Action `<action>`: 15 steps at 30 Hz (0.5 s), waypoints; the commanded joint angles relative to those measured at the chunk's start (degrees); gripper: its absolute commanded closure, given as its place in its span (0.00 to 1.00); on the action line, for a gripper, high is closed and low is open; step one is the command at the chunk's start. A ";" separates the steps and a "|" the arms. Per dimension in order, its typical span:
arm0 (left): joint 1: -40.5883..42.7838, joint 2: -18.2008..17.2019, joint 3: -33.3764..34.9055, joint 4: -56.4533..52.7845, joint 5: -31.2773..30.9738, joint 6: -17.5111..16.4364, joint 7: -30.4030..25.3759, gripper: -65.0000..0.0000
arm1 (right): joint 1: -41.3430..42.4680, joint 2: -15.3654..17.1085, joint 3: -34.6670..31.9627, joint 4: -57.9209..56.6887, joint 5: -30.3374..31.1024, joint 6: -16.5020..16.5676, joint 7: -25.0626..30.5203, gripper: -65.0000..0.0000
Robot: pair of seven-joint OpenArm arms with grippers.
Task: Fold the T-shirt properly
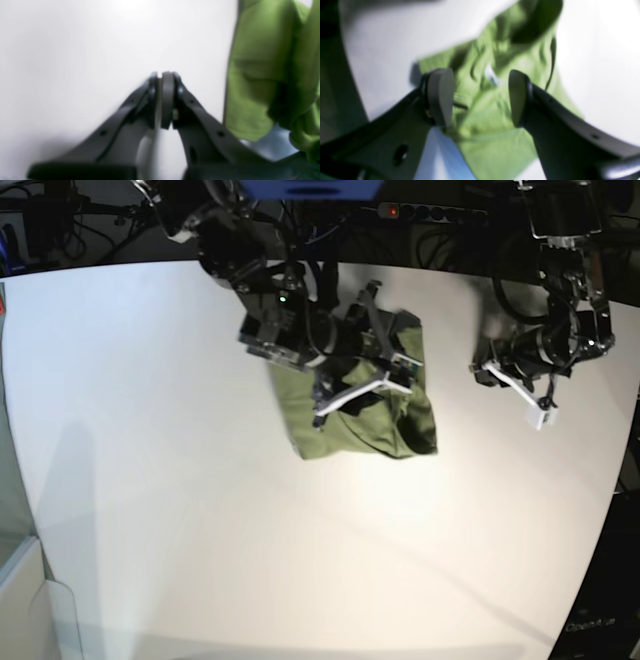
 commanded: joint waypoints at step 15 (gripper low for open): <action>0.92 -3.16 -0.07 0.60 -0.72 -0.35 -1.13 0.96 | -1.34 3.11 3.63 6.76 0.57 -0.27 1.74 0.48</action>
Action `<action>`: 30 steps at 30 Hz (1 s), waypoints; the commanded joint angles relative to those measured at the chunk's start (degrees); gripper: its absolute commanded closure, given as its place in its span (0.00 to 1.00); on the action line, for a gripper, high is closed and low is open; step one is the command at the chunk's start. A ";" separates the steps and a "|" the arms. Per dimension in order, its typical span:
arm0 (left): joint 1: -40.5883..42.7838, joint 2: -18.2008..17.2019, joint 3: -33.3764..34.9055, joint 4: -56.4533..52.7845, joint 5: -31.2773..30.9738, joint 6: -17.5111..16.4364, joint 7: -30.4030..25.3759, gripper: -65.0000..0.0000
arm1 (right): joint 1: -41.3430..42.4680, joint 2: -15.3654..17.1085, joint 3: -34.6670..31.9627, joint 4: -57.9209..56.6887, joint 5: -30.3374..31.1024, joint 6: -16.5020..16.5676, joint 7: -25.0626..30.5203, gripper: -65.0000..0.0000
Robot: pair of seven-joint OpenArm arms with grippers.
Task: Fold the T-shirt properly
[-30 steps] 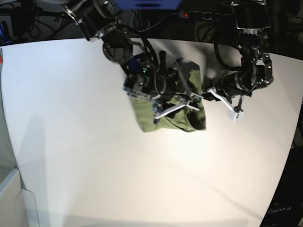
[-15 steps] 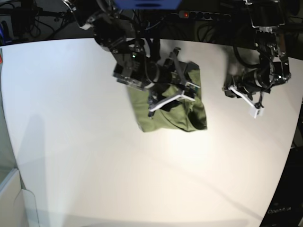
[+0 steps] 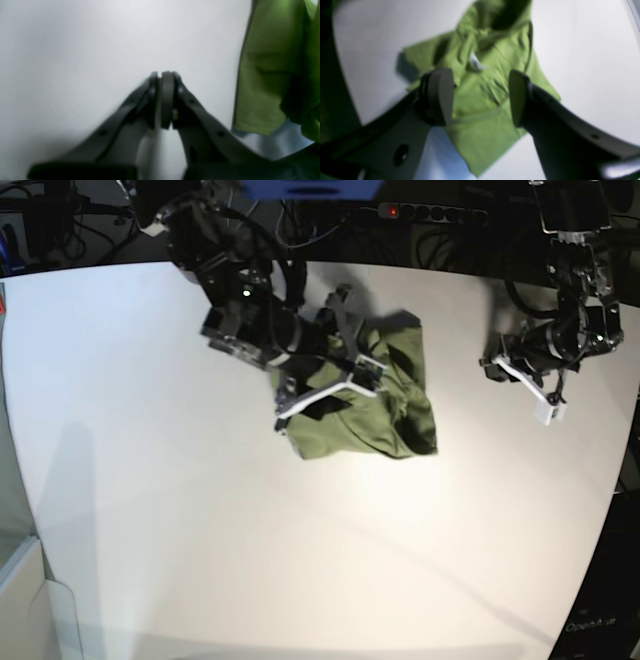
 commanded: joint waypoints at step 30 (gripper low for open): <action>-1.01 -0.49 -0.26 1.28 -0.96 -0.22 0.51 0.96 | -2.71 -0.91 3.08 -4.61 0.81 -0.47 7.09 1.00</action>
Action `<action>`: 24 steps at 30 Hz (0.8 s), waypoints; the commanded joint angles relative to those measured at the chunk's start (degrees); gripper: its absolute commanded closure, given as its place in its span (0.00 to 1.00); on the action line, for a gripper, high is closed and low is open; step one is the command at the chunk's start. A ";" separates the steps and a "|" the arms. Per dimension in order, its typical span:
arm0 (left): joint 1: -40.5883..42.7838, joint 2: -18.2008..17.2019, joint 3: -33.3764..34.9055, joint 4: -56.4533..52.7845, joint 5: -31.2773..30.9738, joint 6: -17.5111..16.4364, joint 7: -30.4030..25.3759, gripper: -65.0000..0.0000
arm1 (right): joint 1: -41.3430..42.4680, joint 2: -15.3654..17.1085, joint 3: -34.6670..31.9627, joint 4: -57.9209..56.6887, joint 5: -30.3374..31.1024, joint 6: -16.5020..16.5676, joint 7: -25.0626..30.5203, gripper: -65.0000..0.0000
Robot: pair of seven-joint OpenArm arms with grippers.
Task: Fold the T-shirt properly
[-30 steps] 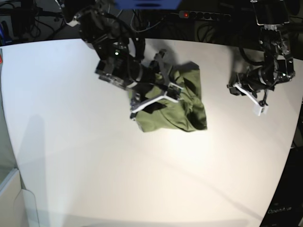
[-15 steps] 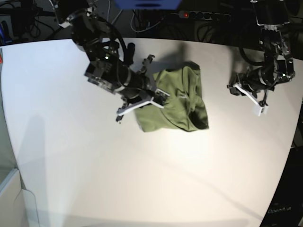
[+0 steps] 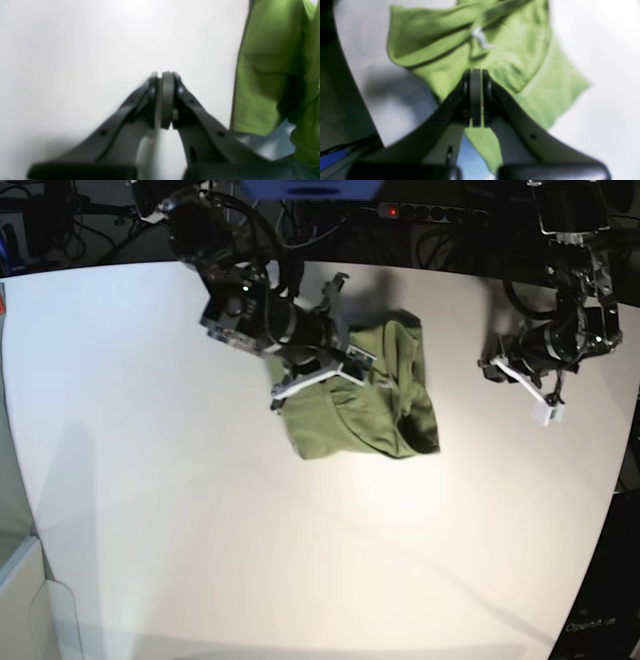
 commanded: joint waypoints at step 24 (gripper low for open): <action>4.71 1.49 0.62 13.90 -8.17 -0.24 11.05 0.96 | 4.65 7.44 0.65 -1.46 0.29 -0.34 1.76 1.00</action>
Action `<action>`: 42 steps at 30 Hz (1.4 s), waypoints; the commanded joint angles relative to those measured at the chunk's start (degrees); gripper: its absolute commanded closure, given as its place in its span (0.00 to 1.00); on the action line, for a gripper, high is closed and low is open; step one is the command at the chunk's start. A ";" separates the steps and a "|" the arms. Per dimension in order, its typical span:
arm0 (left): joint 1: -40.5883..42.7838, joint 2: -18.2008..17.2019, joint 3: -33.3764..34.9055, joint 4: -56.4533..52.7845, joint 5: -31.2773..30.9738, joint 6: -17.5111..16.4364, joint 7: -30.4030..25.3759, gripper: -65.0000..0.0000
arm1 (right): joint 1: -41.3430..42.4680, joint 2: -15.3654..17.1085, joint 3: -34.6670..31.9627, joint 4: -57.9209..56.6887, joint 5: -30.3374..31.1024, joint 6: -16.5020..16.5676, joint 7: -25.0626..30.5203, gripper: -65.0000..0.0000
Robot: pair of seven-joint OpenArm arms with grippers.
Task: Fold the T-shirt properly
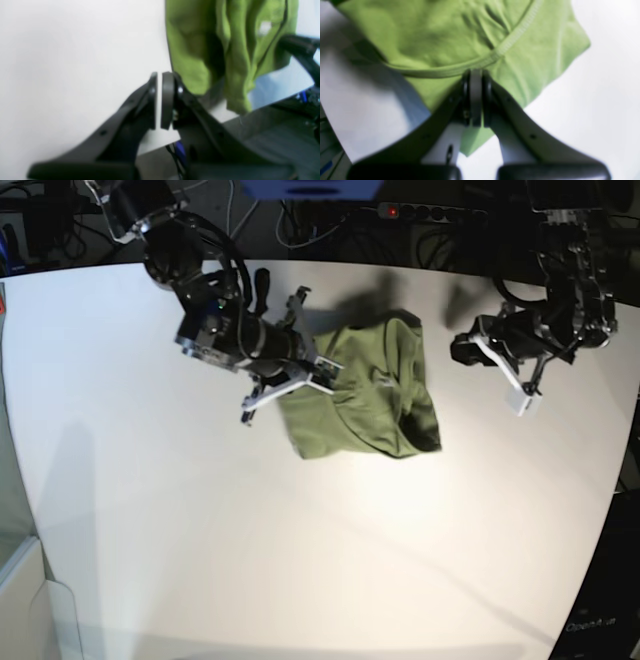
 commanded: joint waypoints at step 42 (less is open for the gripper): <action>-19.11 3.68 13.65 -28.71 -1.18 0.47 -18.60 0.96 | -7.52 -2.74 6.68 -2.13 0.31 -0.23 4.07 1.00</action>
